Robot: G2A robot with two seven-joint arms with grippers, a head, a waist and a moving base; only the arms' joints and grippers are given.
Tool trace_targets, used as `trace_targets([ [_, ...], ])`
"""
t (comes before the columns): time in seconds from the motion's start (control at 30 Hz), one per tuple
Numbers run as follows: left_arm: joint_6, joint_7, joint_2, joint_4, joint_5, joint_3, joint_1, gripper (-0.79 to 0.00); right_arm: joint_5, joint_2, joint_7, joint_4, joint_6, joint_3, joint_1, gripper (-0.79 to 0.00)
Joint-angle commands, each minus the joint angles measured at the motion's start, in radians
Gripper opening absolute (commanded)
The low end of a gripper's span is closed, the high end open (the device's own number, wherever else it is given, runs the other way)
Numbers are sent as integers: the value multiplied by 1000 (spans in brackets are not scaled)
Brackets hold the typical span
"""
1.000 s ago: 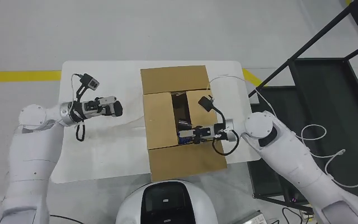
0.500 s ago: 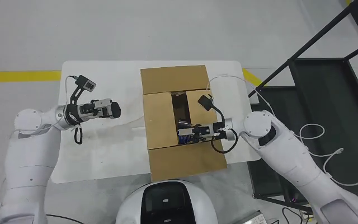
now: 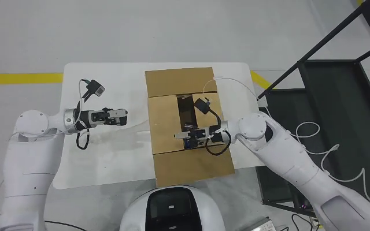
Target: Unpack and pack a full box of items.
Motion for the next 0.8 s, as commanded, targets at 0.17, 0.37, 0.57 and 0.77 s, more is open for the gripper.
trace_targets([
  [0.17, -5, 3, 3, 11, -23, 14, -8, 0, -1, -59, -29, 91, 21, -114, 86, 0],
  [0.37, -25, 50, 6, -5, -65, 6, -11, 0, 160, -87, 57, 83, -109, -113, 110, 0],
  [0.57, -50, 116, 6, -38, -130, -10, 4, 0, 260, -115, 57, 56, -177, -111, 142, 0],
  [0.77, -83, 135, 11, -105, -185, -35, 34, 0, 247, -190, -34, 96, -131, -238, 228, 0],
])
